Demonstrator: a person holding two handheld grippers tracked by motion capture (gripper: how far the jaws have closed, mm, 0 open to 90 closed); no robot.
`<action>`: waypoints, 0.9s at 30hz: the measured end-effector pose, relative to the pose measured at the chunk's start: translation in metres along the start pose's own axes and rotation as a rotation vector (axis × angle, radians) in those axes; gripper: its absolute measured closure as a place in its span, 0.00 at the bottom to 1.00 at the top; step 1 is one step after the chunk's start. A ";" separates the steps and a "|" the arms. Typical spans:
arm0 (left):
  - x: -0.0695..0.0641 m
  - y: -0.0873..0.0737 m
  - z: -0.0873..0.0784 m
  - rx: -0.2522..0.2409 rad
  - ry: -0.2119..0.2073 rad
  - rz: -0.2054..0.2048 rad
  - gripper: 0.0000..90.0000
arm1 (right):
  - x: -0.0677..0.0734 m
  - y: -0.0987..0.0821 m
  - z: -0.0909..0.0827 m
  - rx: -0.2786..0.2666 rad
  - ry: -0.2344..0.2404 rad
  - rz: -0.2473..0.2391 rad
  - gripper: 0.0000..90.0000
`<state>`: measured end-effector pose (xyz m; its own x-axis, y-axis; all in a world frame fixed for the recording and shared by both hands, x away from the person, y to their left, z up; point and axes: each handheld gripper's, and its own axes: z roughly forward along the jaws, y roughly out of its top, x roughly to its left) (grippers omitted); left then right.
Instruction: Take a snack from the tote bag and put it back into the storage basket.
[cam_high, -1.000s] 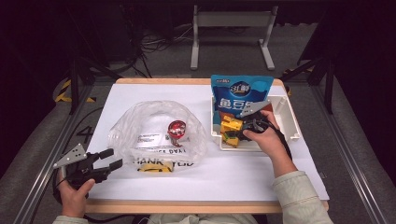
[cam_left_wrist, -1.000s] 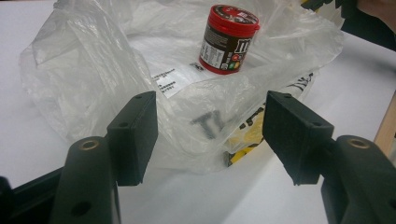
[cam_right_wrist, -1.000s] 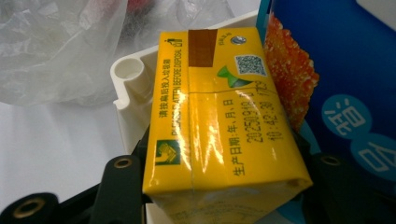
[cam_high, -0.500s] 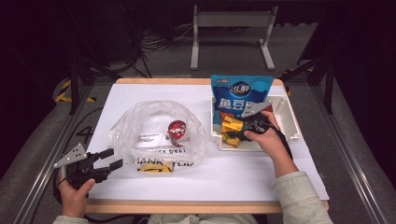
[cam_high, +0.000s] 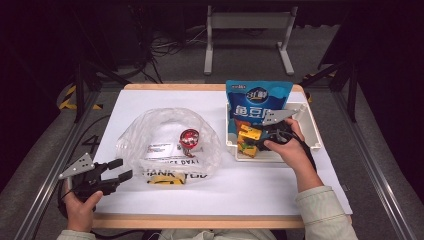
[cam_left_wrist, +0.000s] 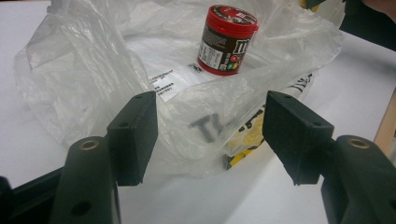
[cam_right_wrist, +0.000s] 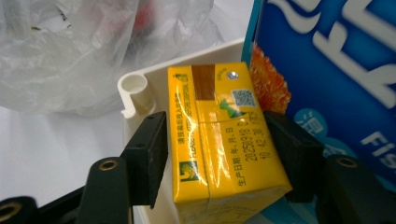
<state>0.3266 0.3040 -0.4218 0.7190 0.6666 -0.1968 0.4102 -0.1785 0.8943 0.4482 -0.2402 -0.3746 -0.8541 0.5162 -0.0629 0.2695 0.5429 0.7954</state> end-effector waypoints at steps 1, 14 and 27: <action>0.000 0.000 0.001 0.000 -0.002 0.001 0.41 | 0.001 0.001 -0.002 -0.008 -0.005 -0.001 0.46; 0.001 0.006 0.011 0.008 -0.024 0.013 0.40 | 0.026 0.013 -0.035 -0.109 -0.077 -0.031 0.49; 0.001 0.007 0.010 0.001 -0.025 0.012 0.41 | 0.037 -0.001 -0.044 -0.094 0.019 0.014 0.98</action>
<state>0.3353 0.2963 -0.4200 0.7378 0.6459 -0.1961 0.4021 -0.1872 0.8962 0.3973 -0.2506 -0.3513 -0.8591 0.5102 -0.0404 0.2394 0.4704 0.8493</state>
